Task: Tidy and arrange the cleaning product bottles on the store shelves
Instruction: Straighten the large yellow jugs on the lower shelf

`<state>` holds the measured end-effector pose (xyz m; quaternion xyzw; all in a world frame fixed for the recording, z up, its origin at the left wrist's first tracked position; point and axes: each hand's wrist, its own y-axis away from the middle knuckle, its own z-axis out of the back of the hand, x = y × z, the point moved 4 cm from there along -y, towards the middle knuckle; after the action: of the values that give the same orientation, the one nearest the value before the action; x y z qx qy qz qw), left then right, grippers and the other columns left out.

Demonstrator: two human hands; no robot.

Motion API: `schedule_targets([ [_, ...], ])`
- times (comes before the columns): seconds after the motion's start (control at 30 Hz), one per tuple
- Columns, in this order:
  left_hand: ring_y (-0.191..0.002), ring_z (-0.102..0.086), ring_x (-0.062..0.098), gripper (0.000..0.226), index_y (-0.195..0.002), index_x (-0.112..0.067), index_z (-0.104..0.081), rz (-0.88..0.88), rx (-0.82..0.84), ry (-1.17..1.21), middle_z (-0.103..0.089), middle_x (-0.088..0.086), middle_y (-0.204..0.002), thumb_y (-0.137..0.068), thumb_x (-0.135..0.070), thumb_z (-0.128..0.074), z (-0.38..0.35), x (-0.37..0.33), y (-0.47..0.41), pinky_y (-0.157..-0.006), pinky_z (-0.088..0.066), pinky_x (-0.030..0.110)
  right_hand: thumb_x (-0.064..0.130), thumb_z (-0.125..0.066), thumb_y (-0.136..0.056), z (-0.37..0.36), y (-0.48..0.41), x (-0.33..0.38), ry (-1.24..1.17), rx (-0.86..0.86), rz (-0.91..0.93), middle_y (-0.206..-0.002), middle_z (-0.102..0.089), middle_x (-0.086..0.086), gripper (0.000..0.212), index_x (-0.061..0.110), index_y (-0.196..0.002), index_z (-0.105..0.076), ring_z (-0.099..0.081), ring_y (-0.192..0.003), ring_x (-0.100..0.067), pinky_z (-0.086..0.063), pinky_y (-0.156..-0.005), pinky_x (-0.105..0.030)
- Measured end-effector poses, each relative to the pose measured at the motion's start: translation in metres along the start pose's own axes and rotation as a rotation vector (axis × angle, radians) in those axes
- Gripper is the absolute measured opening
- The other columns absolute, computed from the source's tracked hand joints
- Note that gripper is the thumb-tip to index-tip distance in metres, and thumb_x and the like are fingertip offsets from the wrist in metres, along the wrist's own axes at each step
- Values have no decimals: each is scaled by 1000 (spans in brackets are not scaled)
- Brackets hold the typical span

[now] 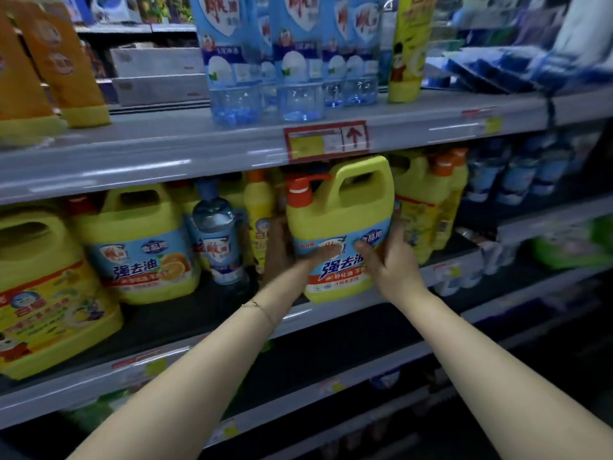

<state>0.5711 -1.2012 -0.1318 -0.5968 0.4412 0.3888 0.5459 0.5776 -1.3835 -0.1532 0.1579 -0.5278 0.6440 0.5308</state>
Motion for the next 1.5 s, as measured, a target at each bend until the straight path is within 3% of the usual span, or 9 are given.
schedule_targets([
  [0.13,-103,-68,24,71,-127,-15,-50,-7,-6,-15,-67,6,-119,-66,-12,-87,-38,11,-18,-82,-58,47,77,-49,-75,30,-22,-19,-22,7,21,-133,-50,-4,93,23,-146,-23,-54,-117,-19,-53,-89,-37],
  [0.3,-102,-68,18,61,-125,-16,-47,7,-2,39,-67,3,-116,-74,-4,-79,-72,19,-27,-74,-58,30,72,-52,-76,49,-45,-45,11,11,20,-131,-51,0,82,30,-142,-28,-51,-117,-20,-50,-92,-46],
  [0.57,-101,-68,14,55,-122,-20,-48,-20,-66,-12,-67,-1,-115,-77,-9,-78,-90,26,-29,-78,-59,32,61,-54,-82,54,-48,-58,99,-68,115,-140,-32,0,80,22,-146,-27,-32,-124,-5,-36,-96,-25],
  [0.67,-101,-68,11,55,-122,-21,-47,-51,-105,-41,-67,-5,-114,-77,-9,-77,-93,29,-29,-79,-59,31,56,-60,-82,58,-47,-63,24,-96,79,-121,-41,3,71,15,-135,-37,-43,-112,-7,-45,-88,-30],
  [0.8,-104,-66,9,56,-124,-21,-47,-61,-138,-53,-67,-6,-116,-78,-10,-77,-96,32,-27,-84,-58,33,53,-60,-82,77,-51,-81,-79,-277,-41,-127,-42,-6,72,11,-133,-32,-47,-117,-23,-45,-96,-38],
  [0.9,-103,-66,9,55,-122,-21,-47,-53,-153,-43,-66,-6,-115,-78,-10,-77,-97,32,-27,-85,-58,34,37,-74,-75,80,-65,-102,-12,-182,-146,-133,-42,-8,78,11,-136,-34,-42,-125,-27,-40,-102,-49],
  [1.2,-99,-66,2,56,-122,-26,-45,-42,-167,-57,-65,-14,-111,-78,-15,-78,-99,32,-25,-82,-57,26,21,-86,-63,89,-77,-99,-66,-85,-250,-114,-57,5,64,24,-113,-46,-55,-104,-17,-45,-88,-32],
  [1.33,-93,-65,-6,56,-121,-25,-44,-45,-174,-39,-64,-15,-109,-79,-11,-77,-101,30,-24,-75,-56,16,12,-86,-63,88,-72,-91,-165,-129,-259,-118,-52,5,79,16,-126,-38,-51,-103,-12,-42,-91,-29],
  [1.5,-91,-63,-9,57,-119,-28,-42,-33,-201,-38,-63,-17,-106,-78,-11,-77,-101,30,-23,-73,-55,14,8,-76,-72,76,-70,-90,-173,-128,-232,-123,-58,-3,69,13,-130,-38,-56,-109,-20,-46,-97,-42],
])
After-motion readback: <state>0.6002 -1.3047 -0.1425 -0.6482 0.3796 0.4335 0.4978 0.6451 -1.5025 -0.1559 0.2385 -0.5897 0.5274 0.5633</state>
